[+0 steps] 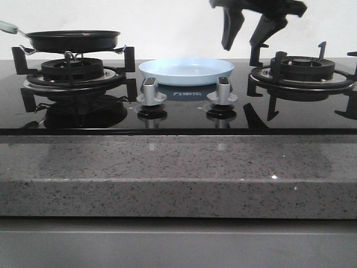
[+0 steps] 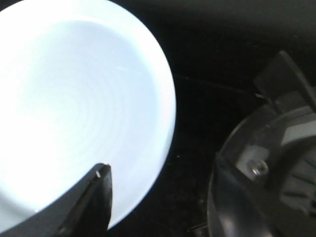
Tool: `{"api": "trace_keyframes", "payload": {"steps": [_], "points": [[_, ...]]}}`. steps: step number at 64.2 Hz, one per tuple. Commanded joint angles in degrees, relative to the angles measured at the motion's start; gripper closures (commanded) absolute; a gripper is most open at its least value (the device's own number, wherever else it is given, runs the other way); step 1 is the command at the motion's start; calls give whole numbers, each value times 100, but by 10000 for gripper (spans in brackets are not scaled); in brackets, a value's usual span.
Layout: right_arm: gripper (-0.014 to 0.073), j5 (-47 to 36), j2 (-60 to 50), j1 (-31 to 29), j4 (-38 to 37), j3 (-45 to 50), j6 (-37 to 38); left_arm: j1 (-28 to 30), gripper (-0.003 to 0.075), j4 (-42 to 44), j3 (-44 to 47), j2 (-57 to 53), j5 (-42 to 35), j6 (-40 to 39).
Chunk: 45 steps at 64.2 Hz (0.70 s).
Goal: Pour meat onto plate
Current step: 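Lower the right gripper to the light blue plate rim and grasp it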
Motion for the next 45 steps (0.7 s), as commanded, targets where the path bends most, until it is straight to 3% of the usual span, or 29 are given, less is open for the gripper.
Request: {"api": "trace_keyframes", "payload": {"steps": [1,24,45], "points": [[129,-163,-160,-36,260,-352,-167,-52,283,-4,-185,19,-361,-5],[146,-39,298,-40,471,-581,-232,-52,283,-4,-185,19,-351,-5],[519,99,333,-40,465,-581,-265,-52,283,-4,-185,19,-235,-5]]}}
